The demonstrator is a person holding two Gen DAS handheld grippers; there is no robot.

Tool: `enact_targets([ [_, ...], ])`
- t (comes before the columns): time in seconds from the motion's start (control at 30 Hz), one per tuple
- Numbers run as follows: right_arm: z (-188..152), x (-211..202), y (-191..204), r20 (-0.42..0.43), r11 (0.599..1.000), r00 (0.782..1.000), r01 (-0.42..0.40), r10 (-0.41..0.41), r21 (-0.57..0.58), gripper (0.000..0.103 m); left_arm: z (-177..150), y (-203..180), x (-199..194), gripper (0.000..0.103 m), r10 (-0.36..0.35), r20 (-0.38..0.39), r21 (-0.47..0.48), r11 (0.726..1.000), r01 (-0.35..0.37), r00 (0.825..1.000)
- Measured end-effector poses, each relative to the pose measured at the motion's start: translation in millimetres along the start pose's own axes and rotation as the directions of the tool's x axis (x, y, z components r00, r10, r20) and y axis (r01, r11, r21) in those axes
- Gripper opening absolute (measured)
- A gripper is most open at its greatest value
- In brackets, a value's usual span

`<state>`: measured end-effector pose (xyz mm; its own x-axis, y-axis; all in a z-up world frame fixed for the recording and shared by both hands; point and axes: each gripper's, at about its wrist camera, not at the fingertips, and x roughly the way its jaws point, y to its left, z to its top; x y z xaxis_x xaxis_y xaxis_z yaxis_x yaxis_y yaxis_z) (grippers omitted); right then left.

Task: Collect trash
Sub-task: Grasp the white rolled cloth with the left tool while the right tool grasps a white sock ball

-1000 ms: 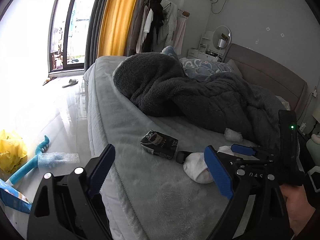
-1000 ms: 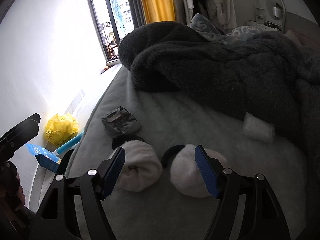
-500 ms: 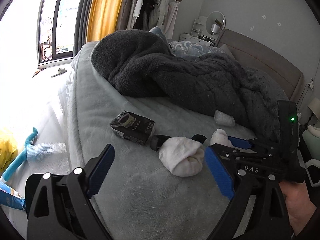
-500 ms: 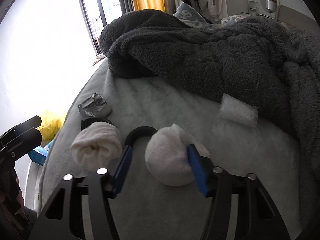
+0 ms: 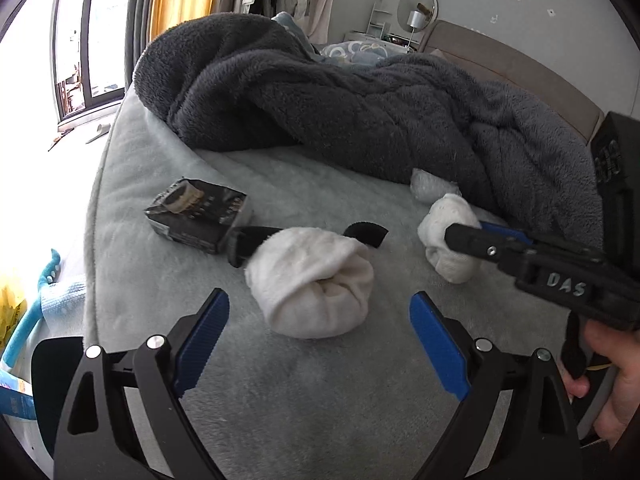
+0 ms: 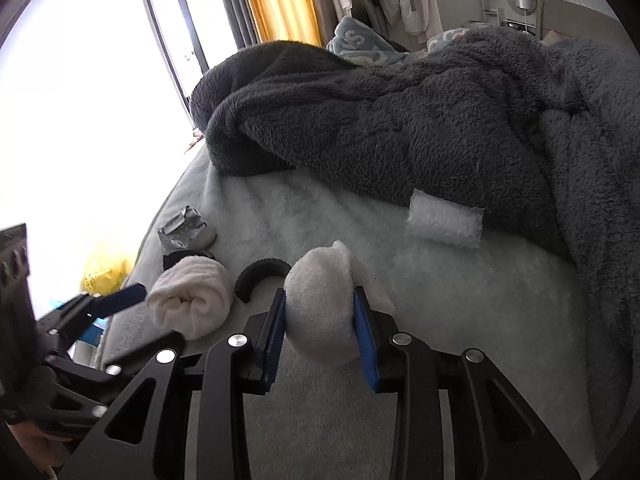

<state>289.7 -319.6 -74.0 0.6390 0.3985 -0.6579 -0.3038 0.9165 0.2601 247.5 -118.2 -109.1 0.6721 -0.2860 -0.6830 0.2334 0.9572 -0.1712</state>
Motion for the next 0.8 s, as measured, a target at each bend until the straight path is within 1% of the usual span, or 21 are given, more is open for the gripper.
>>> enact_targets([
  [0.2, 0, -14, -7, 0.034, 1.000, 0.999, -0.028, 0.028, 0.009, 0.033, -3, -13, 15, 0.093, 0.041, -0.015, 0.020, 0.999, -0.041, 0.999],
  [0.37, -5, -21, -13, 0.042, 0.999, 0.998, -0.041, 0.040, 0.005, 0.033, -4, -17, 25, 0.089, 0.063, -0.027, -0.012, 0.998, -0.063, 0.998],
  [0.47, -8, -24, -16, 0.041, 0.999, 0.998, -0.045, 0.045, -0.001, 0.033, -3, -17, 29, 0.084, 0.086, -0.027, -0.026, 0.996, -0.086, 0.996],
  [0.53, -10, -26, -18, 0.042, 0.999, 0.998, -0.047, 0.047, -0.001, 0.033, -2, -16, 30, 0.076, 0.085, -0.027, -0.040, 0.995, -0.086, 0.996],
  [0.57, -11, -27, -20, 0.041, 0.999, 0.998, -0.049, 0.049, 0.001, 0.033, -2, -15, 30, 0.074, 0.088, -0.028, -0.046, 0.995, -0.089, 0.996],
  [0.6, -12, -28, -21, 0.042, 0.999, 0.998, -0.051, 0.051, 0.002, 0.033, -1, -14, 30, 0.069, 0.091, -0.026, -0.052, 0.994, -0.092, 0.996],
  [0.67, -14, -30, -22, 0.043, 0.999, 0.998, -0.051, 0.051, -0.002, 0.033, -1, -12, 30, 0.063, 0.093, -0.024, -0.057, 0.994, -0.094, 0.995],
  [0.8, -14, -32, -22, 0.043, 0.999, 0.998, -0.053, 0.053, 0.002, 0.033, -1, -10, 28, 0.057, 0.085, -0.025, -0.044, 0.995, -0.086, 0.996],
])
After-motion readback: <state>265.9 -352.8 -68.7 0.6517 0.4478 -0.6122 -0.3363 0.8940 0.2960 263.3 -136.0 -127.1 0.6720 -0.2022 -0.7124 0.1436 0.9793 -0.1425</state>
